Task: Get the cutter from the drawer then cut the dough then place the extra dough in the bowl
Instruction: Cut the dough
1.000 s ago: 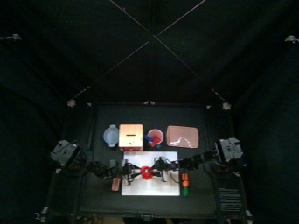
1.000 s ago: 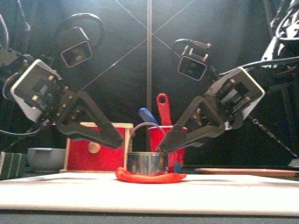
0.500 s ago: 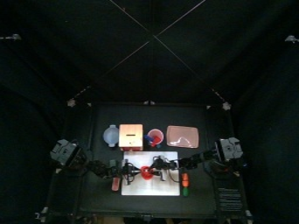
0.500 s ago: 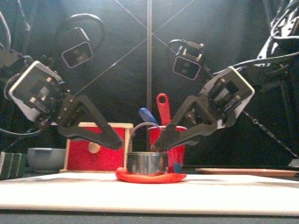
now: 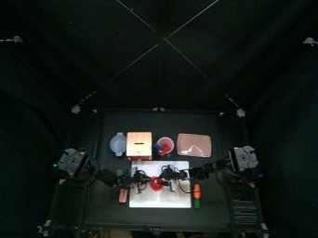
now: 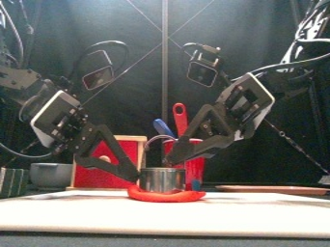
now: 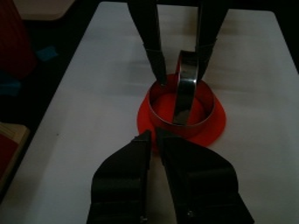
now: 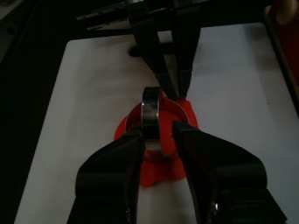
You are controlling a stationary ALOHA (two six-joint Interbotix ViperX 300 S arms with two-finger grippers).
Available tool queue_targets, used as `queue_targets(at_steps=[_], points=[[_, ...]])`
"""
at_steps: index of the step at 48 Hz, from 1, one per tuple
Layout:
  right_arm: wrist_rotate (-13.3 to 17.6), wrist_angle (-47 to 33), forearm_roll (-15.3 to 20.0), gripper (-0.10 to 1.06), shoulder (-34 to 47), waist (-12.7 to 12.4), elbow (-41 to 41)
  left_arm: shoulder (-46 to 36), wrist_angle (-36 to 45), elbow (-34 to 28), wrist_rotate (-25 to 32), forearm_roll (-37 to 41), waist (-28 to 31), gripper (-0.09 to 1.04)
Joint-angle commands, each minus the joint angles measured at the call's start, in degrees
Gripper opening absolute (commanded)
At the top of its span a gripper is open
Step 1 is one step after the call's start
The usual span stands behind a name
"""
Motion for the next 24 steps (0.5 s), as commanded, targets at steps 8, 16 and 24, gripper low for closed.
queue_targets(at_steps=[8,16,24], points=[[-0.1,-0.3,-0.1,0.7,-2.4,-0.3,-1.1,-0.7,-0.2,-1.4,0.0,0.5,0.4,0.58],[-0.1,-0.3,-0.1,0.7,-2.4,-0.4,-1.2,-0.4,0.5,-1.6,-0.1,0.5,0.4,0.58],[-0.1,-0.3,-0.1,0.68,-2.2,-0.3,-1.2,0.1,1.0,-1.6,-0.2,0.4,0.4,0.57]])
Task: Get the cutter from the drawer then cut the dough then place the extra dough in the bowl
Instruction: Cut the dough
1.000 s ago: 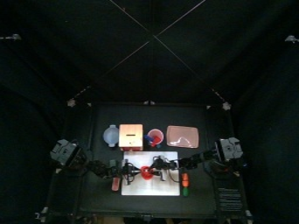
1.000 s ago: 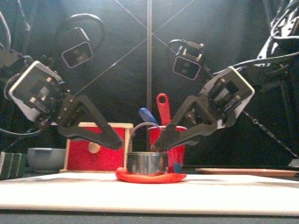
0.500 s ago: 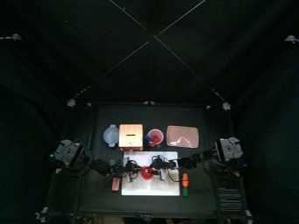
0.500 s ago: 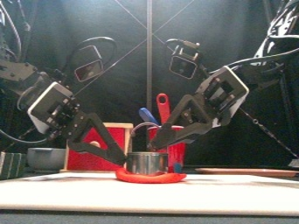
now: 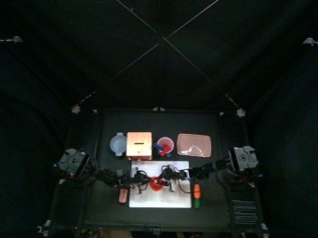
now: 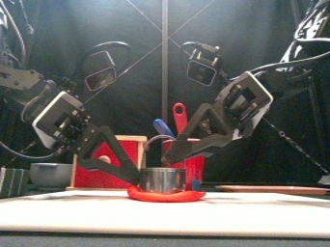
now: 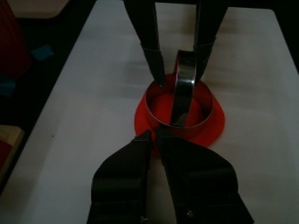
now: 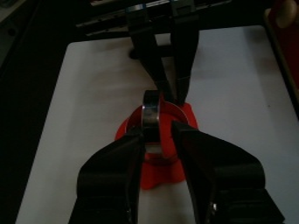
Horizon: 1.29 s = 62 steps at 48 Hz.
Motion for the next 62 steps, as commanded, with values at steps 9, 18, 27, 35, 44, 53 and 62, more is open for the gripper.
queue_targets(at_steps=[9,18,27,35,44,53,62], points=[[0.0,-0.1,0.0,0.62,-2.1,-0.2,-1.2,-0.2,0.1,-0.9,-0.2,0.0,0.2,0.57],[0.0,0.5,0.0,0.57,-2.1,-0.2,-1.5,-0.2,0.8,-0.9,-0.2,0.0,0.2,0.57],[-0.2,0.9,-0.4,0.54,-2.2,-0.2,-2.1,-0.2,1.1,-0.9,-0.2,0.0,0.3,0.58],[-0.1,0.9,-0.8,0.51,-2.5,-0.2,-2.1,-0.2,1.5,-0.9,-0.2,0.0,0.3,0.58],[-0.1,0.9,-0.8,0.5,-2.9,-0.2,-1.9,-0.2,1.5,-0.9,-0.2,0.0,0.3,0.58],[-0.1,0.9,-0.8,0.5,-3.8,-0.3,-1.6,-0.2,1.6,-0.9,-0.2,0.0,0.4,0.58],[-0.1,0.9,-0.9,0.5,-6.0,-0.6,-0.4,-0.2,1.7,-0.9,-0.3,0.0,0.4,0.58]])
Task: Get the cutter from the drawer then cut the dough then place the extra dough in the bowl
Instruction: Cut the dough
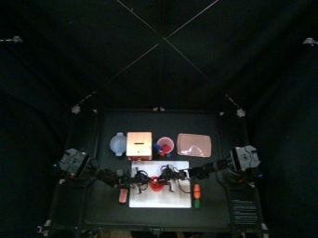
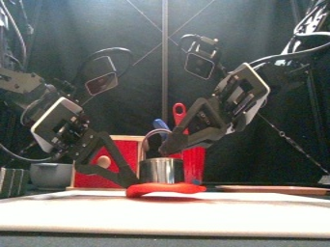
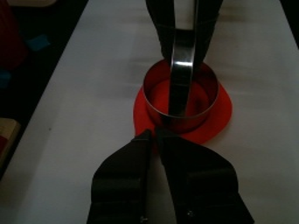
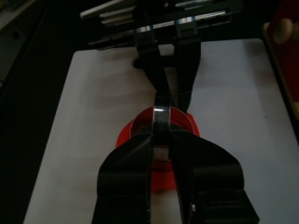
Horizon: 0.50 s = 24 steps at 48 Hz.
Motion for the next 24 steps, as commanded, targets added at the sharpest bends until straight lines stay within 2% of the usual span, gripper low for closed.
queue_targets(at_steps=[1,24], points=[[-0.1,-0.3,0.1,0.5,-4.3,-0.7,0.3,-0.6,-0.1,-0.8,-0.1,0.1,0.2,0.58],[0.0,-0.3,0.4,0.5,-11.1,-2.5,5.2,-0.6,0.0,-0.8,-0.1,0.1,0.2,0.58]])
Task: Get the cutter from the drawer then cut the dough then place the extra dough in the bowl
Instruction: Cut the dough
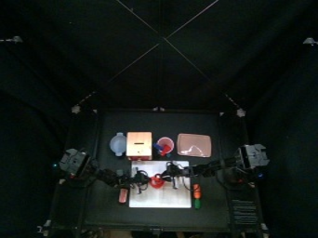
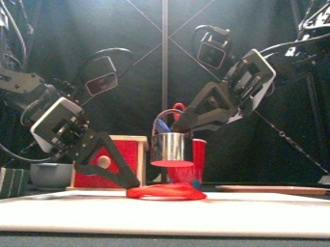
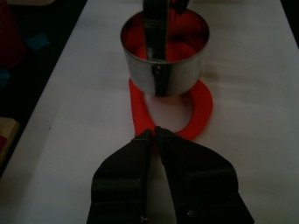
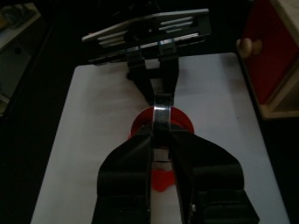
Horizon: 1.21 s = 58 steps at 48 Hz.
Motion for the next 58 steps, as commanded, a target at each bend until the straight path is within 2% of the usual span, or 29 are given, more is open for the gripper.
queue_targets(at_steps=[1,19,34,41,50,58], points=[[0.1,-0.3,0.3,0.5,-4.3,-0.8,1.1,-0.7,-0.2,-0.7,0.0,0.1,0.1,0.58],[0.3,3.8,1.5,0.51,-9.2,-2.8,8.4,-2.5,0.0,-1.7,0.1,2.7,0.1,0.62],[0.3,5.8,1.0,0.52,-7.8,-3.0,9.3,-4.4,0.1,-2.2,0.0,4.1,0.1,0.76],[0.2,6.7,1.0,0.59,-7.9,-3.0,9.6,-5.5,0.5,-2.3,-0.4,2.5,0.2,0.77],[0.2,7.4,0.3,0.74,-8.1,-3.1,9.6,-6.5,9.0,-5.2,0.2,-6.7,3.0,0.78],[0.2,7.5,-0.6,0.81,-9.1,-2.9,9.2,-6.1,19.2,-8.9,0.9,-7.1,6.2,0.78]])
